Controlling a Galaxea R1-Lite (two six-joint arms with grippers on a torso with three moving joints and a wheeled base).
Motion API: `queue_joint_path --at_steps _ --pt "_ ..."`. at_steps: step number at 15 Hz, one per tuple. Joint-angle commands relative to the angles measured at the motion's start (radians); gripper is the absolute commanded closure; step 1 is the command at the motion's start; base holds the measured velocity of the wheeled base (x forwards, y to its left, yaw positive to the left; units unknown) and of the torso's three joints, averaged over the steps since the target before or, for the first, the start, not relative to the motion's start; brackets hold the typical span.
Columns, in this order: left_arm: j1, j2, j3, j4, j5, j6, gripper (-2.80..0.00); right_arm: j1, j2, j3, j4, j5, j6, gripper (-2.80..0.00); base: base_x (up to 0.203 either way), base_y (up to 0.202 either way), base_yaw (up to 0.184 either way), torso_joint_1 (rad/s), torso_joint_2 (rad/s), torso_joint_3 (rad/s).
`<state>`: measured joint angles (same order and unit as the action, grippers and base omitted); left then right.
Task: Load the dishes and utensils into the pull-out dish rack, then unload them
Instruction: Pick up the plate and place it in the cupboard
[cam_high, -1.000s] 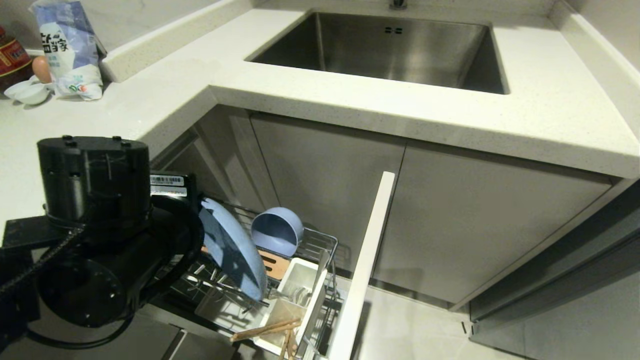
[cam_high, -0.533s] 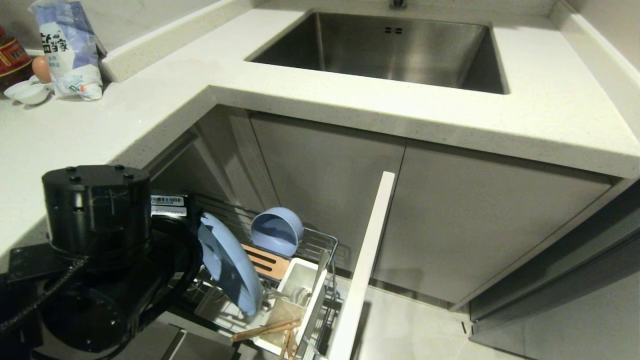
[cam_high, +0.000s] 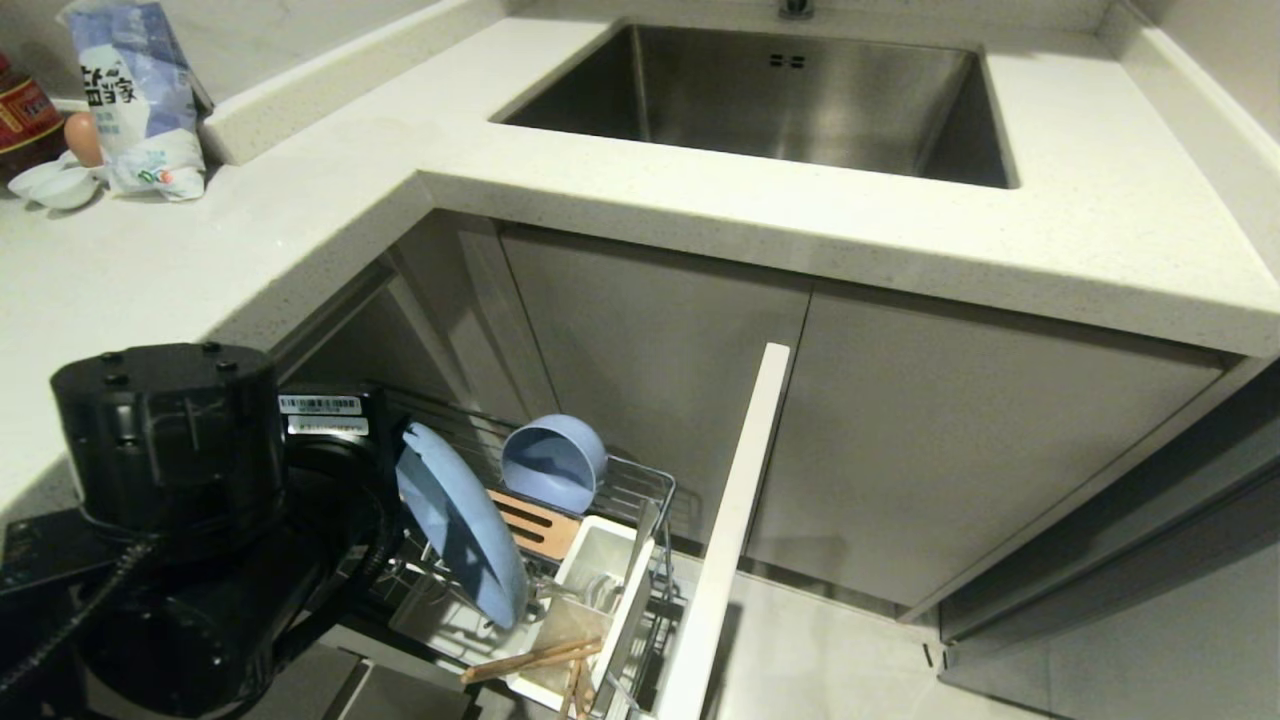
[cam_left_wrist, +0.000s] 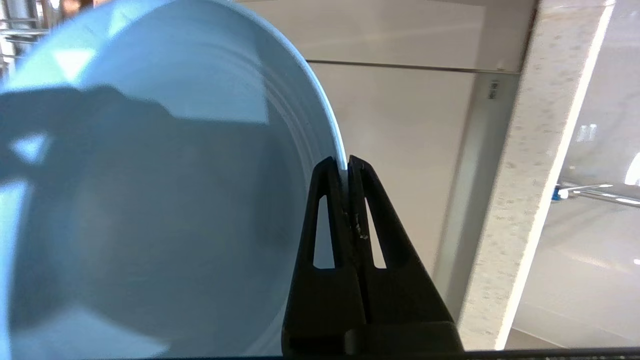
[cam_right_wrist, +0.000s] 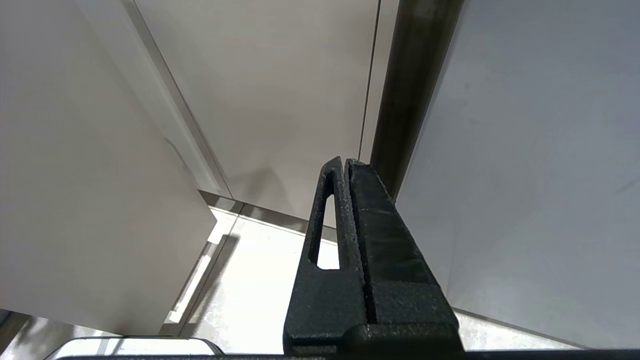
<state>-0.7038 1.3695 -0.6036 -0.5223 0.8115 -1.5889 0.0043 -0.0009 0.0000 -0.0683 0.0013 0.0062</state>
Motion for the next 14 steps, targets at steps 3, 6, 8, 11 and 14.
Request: queue_joint_path --at_steps 3,6,8,11,14 --pt "0.003 -0.018 0.004 -0.017 -0.013 -0.011 0.00 0.000 -0.001 0.023 -0.001 0.000 0.000 0.00 0.000 0.000 0.000 0.000 0.00 0.000" --pt "0.013 0.001 0.014 -0.033 -0.022 -0.013 0.00 0.000 -0.001 0.023 -0.001 0.000 0.000 0.00 0.000 0.000 0.000 0.000 0.00 0.000" --pt "0.021 0.027 0.022 -0.057 -0.023 -0.013 0.00 0.000 -0.001 0.023 -0.001 0.000 0.000 0.00 0.000 0.000 0.000 0.000 0.00 0.000" --pt "0.038 0.068 0.027 -0.063 -0.024 -0.015 0.00 0.000 -0.001 0.023 -0.001 0.000 0.000 0.00 0.000 0.000 0.000 0.000 0.00 0.000" --pt "0.054 0.084 0.027 -0.064 -0.023 -0.016 0.00 0.000 -0.001 0.023 -0.001 0.000 0.000 0.00 0.000 0.000 0.000 0.000 0.00 0.000"
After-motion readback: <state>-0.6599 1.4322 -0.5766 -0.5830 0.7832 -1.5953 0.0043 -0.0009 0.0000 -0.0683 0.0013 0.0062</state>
